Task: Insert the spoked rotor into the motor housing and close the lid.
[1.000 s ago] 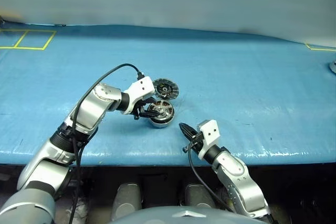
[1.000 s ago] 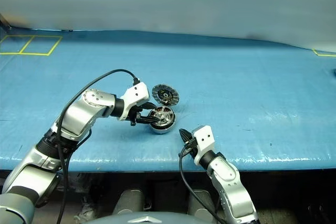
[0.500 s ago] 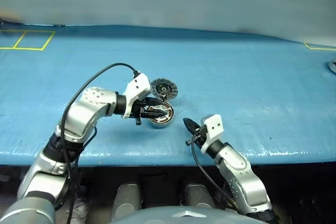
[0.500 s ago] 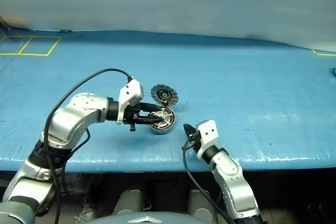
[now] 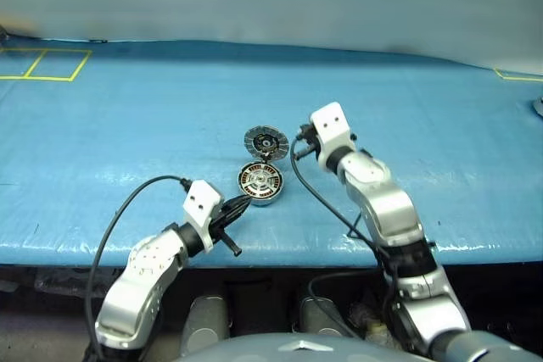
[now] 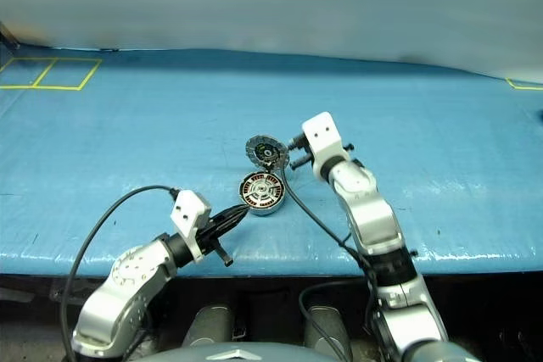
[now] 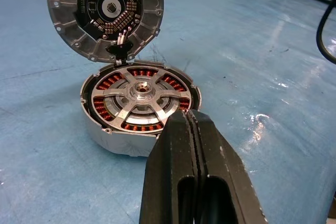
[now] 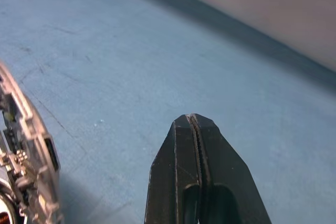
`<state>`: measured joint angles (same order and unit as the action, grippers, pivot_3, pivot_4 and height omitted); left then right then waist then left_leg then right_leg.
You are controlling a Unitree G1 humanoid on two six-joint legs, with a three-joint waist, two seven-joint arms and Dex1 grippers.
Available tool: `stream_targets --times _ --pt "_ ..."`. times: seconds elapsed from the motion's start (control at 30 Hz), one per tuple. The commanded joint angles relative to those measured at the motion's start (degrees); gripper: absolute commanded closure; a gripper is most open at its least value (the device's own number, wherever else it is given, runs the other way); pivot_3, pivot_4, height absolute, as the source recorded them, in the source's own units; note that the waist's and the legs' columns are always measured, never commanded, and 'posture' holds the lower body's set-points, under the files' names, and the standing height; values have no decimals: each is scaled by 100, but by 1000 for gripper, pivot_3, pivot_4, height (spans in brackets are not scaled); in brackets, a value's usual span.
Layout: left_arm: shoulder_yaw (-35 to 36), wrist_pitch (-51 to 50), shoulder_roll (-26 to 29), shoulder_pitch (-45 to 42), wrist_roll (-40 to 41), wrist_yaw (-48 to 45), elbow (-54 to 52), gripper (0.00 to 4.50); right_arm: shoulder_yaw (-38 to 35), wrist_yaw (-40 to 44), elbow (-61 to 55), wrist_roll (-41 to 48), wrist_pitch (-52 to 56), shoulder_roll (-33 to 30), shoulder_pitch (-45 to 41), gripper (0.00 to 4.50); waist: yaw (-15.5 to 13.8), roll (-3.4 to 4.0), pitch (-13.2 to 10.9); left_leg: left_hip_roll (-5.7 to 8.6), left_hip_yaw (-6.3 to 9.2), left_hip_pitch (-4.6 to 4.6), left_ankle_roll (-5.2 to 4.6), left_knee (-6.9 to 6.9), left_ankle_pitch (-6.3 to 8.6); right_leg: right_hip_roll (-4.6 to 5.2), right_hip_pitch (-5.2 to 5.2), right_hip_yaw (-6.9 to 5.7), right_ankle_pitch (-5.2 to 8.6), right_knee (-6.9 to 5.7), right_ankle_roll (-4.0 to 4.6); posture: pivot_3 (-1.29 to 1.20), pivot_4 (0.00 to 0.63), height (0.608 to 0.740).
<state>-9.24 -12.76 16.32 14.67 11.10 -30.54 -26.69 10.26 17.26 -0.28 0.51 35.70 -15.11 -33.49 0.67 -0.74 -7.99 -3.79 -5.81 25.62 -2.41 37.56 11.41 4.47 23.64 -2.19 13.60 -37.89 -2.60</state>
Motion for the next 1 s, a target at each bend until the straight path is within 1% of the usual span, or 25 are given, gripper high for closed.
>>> stream_targets --times 0.03,0.13,0.27,0.37,0.43,0.5,0.73,0.93,1.0 --pt "-165 1050 -133 267 -262 78 363 4476 2 628 990 122 -428 -68 -604 4500 6 1 -1 1 0 1 -4 -2 0 1 -1 -1 0 3 0 0 150 740" --pt "-322 1731 -73 395 -720 200 808 4476 -81 1421 1777 515 -467 -3 -1044 4500 15 6 -4 2 -4 2 -12 -7 0 0 3 -1 1 8 0 0 150 740" --pt "-338 2181 -156 466 -678 237 1214 4476 -55 2402 2442 869 -378 20 -1410 4500 27 22 -14 2 -9 8 -15 -15 -1 -1 9 0 1 8 1 0 150 740" --pt "-293 2386 -218 493 -636 289 1435 4476 -66 3090 2501 1191 -245 42 -1448 4500 29 24 -15 1 -9 9 -15 -16 0 0 10 -1 1 9 0 0 150 740" --pt "-258 2457 -272 498 -653 388 1593 4476 -36 3540 2290 1437 -141 39 -1313 4500 40 28 -17 0 -9 9 -15 -16 0 0 10 -2 1 9 0 0 150 740" --pt "-258 2470 -297 499 -626 399 1668 4476 42 3796 2077 1547 -71 6 -1158 4500 44 28 -18 -1 -9 9 -15 -16 0 0 11 -2 1 8 0 0 150 740" --pt "-284 2411 -275 433 -582 344 1765 4476 259 4061 1299 1682 205 -79 -556 4500 52 29 -18 -2 -8 9 -12 -16 1 4 13 -5 2 9 1 0 150 740" --pt "-285 2376 -295 328 -567 332 1747 4476 273 3750 666 1743 449 4 99 4500 51 29 -18 -2 -7 10 7 -16 13 8 15 -5 2 9 2 0 150 740" --pt "-272 2401 -304 294 -593 363 1734 4476 293 3453 389 1625 351 55 376 4500 48 29 -18 -1 -7 10 13 -17 16 9 15 -6 2 10 2 0 150 740"
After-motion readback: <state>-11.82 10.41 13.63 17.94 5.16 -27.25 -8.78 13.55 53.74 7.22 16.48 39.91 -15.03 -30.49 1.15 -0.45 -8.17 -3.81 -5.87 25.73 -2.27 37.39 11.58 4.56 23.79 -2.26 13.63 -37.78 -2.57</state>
